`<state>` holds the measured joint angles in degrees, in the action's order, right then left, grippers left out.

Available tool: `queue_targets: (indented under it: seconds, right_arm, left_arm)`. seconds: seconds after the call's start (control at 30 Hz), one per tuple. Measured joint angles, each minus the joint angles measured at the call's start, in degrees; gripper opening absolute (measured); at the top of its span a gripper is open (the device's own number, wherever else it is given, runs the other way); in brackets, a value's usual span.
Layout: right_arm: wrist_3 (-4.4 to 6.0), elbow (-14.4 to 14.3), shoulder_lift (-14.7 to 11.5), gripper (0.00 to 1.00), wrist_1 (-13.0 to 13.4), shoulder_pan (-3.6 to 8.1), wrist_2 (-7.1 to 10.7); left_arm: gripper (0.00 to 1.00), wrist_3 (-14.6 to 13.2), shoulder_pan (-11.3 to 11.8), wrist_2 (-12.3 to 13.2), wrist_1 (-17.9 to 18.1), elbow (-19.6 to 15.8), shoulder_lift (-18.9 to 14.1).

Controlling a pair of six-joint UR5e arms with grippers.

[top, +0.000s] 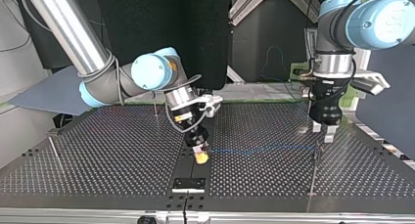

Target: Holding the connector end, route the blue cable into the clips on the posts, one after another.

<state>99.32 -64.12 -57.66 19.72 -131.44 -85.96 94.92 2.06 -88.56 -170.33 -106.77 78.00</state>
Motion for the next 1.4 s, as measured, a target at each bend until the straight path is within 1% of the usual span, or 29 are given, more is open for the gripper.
queue_targets:
  seconds: [0.3, 0.43, 0.63, 0.8, 0.9, 1.03, 1.13, 1.27, 1.4]
  right_arm:
    - [0.02, 0.0, 0.1, 0.00, 0.0, 0.01, -0.01]
    - [0.04, 0.0, 0.1, 0.00, 0.1, 0.01, 0.00]
    - [0.01, 0.0, 0.2, 0.00, 0.1, -0.09, -0.01]
    - [0.01, 0.0, 0.3, 0.00, 0.1, -0.19, 0.00]
    - [0.00, 0.0, 0.3, 0.00, 0.1, -0.30, 0.00]
    - [-0.05, 0.0, 0.3, 0.00, 0.2, -0.57, 0.00]
    - [-0.07, 0.0, 0.3, 0.00, 0.3, -0.81, -0.02]
    - [-0.13, 0.1, 0.3, 0.00, 0.4, -1.14, 0.35]
    - [-0.45, 0.8, 0.3, 0.00, 0.5, -1.69, 0.70]
  left_arm:
    - [1.00, -0.1, 0.0, 0.1, 0.1, 0.1, 0.0]
    - [1.00, -0.1, -0.1, 0.9, 0.1, 0.1, 0.0]
    - [1.00, 0.0, -1.0, 3.6, 0.1, 0.1, 0.0]
    - [1.00, 0.4, -1.9, 6.8, 0.3, 0.1, 0.0]
    - [1.00, 0.4, -2.4, 7.9, 0.4, 0.1, 0.0]
    - [1.00, 0.5, -3.0, 8.4, 1.0, 0.2, 0.2]
    - [1.00, -0.1, -3.4, 8.3, 1.6, 1.0, 1.3]
    - [1.00, -0.9, -3.7, 7.9, 1.6, 2.6, 1.5]
    - [1.00, -0.9, -3.8, 7.4, 1.5, 3.0, 1.8]
